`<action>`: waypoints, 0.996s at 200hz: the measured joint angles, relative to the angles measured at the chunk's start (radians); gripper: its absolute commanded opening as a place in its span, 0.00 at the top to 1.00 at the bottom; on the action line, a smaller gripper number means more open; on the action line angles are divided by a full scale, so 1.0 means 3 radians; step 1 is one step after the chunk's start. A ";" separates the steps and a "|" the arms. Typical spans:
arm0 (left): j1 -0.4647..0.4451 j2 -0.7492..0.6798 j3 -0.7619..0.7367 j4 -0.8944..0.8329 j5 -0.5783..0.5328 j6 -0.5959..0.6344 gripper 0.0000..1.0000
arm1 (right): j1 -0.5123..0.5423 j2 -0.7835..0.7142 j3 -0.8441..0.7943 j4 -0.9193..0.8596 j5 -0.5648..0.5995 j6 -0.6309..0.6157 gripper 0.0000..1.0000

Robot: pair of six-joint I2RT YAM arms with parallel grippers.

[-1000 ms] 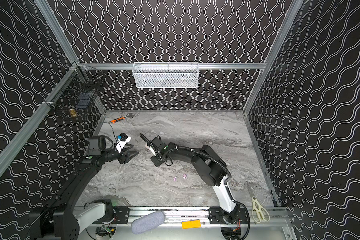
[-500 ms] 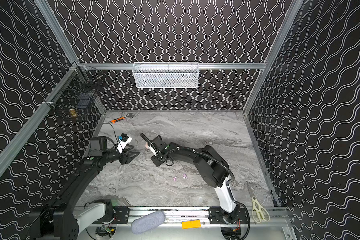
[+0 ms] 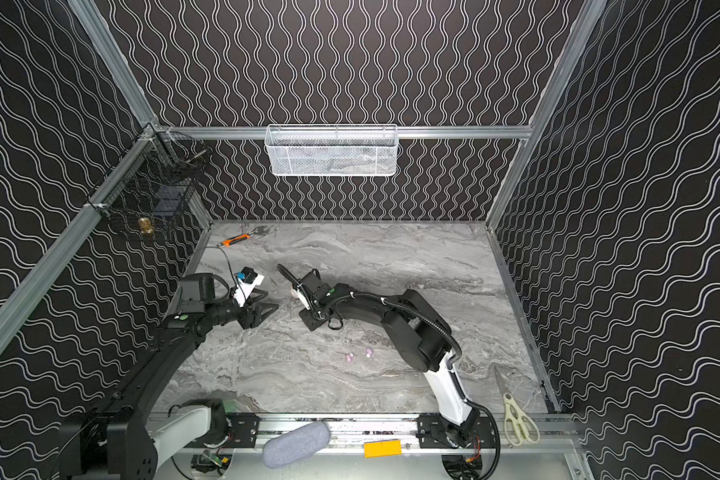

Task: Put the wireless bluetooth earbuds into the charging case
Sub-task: 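Close the right gripper around the lilac earbud case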

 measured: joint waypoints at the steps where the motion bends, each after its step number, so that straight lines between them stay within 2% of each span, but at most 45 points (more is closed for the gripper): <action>1: 0.0000 0.0000 0.0000 0.0000 0.0000 0.0000 0.36 | 0.0000 0.0000 0.0000 0.0000 0.0000 0.0000 0.55; 11: 0.0000 0.0000 -0.0004 0.0005 0.0000 0.0000 0.36 | 0.0000 0.0000 0.0000 -0.0001 0.0005 0.0000 0.54; 24: 0.0000 0.0000 -0.0004 0.0006 -0.0001 -0.0001 0.36 | 0.0000 0.0000 0.0000 -0.0001 0.0011 -0.0001 0.47; 41: 0.0000 0.0000 -0.0004 0.0008 -0.0001 -0.0001 0.37 | 0.0003 0.0000 -0.0001 -0.0003 0.0032 -0.0004 0.46; 98: 0.0000 0.0000 -0.0004 0.0009 -0.0010 -0.0013 0.37 | 0.0006 0.0005 0.0005 -0.0004 0.0098 -0.0001 0.53; 121: 0.0000 -0.0006 -0.0004 0.0009 -0.0013 -0.0014 0.37 | 0.0006 0.0013 0.0022 -0.0004 0.0108 -0.0001 0.62; 162: 0.0000 0.0000 -0.0004 0.0008 -0.0019 -0.0052 0.37 | 0.0006 -0.0037 -0.0032 -0.0001 0.0108 -0.0001 0.63; 199: 0.0000 0.0033 -0.0001 -0.0010 0.0008 -0.0052 0.36 | 0.0005 -0.0341 -0.0270 0.0052 0.0055 0.0010 0.62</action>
